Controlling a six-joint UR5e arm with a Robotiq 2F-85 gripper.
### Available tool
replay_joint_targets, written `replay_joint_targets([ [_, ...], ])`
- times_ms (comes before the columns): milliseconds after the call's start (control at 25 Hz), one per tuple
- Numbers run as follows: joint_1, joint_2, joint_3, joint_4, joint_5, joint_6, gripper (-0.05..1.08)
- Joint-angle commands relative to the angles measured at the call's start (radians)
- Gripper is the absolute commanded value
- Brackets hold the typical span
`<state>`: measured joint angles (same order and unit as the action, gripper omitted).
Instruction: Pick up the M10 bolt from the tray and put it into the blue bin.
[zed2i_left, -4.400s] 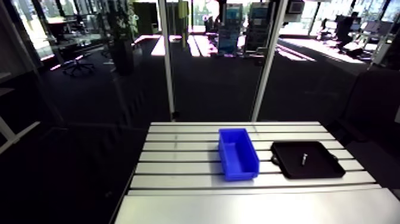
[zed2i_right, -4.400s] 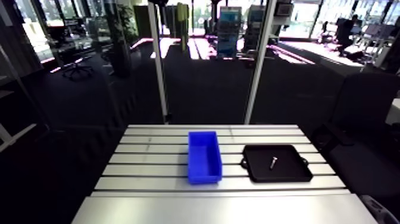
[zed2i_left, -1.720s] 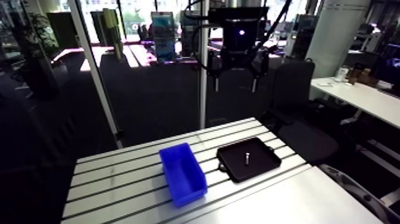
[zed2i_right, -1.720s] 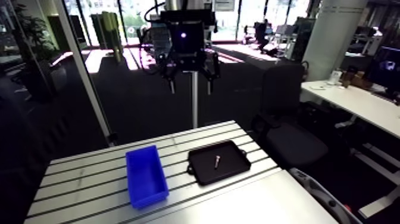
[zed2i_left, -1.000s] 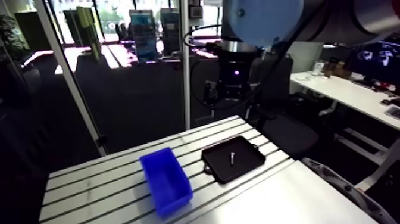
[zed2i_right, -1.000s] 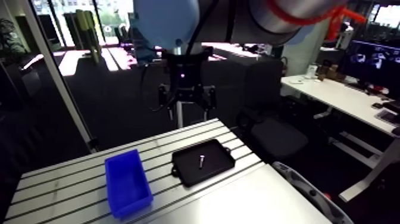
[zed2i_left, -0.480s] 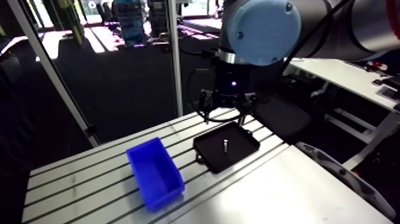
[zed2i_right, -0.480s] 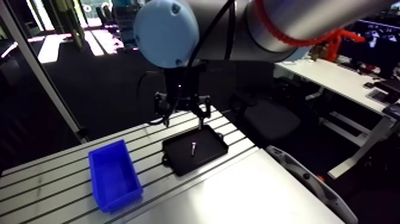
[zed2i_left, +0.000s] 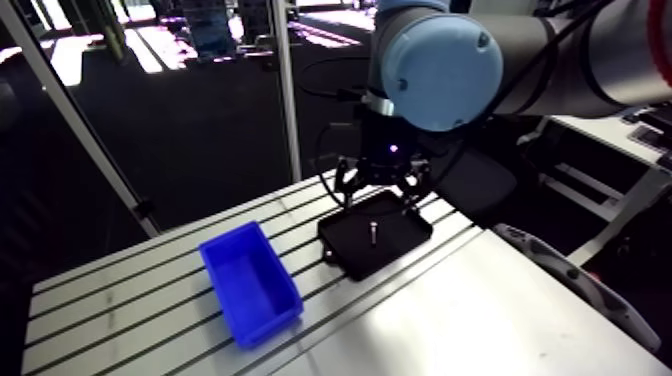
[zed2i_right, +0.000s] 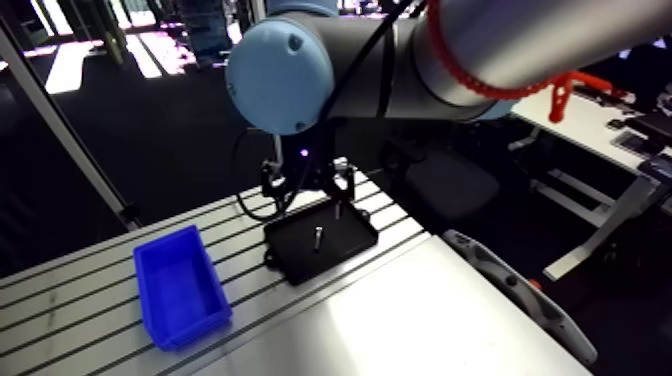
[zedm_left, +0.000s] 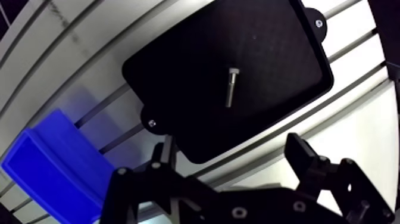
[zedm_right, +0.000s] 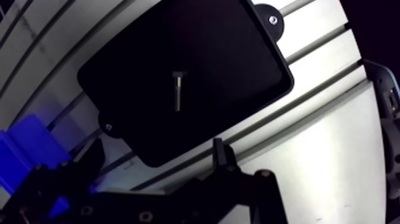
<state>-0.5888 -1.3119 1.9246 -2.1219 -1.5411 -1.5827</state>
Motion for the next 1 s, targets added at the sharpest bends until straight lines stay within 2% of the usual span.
replay_joint_targets([
  [40,-0.011,0.035,0.008,-0.039,-0.003,0.0,0.02],
  [200,-0.011,0.063,0.008,-0.047,-0.011,0.005,0.02],
  [320,-0.01,0.086,0.009,-0.099,-0.032,0.007,0.04],
  [400,-0.01,0.098,0.011,-0.113,-0.04,0.008,0.05],
  [760,-0.007,0.122,0.015,-0.142,-0.043,0.013,0.25],
  [1000,-0.005,0.136,0.015,-0.154,-0.043,0.023,0.33],
])
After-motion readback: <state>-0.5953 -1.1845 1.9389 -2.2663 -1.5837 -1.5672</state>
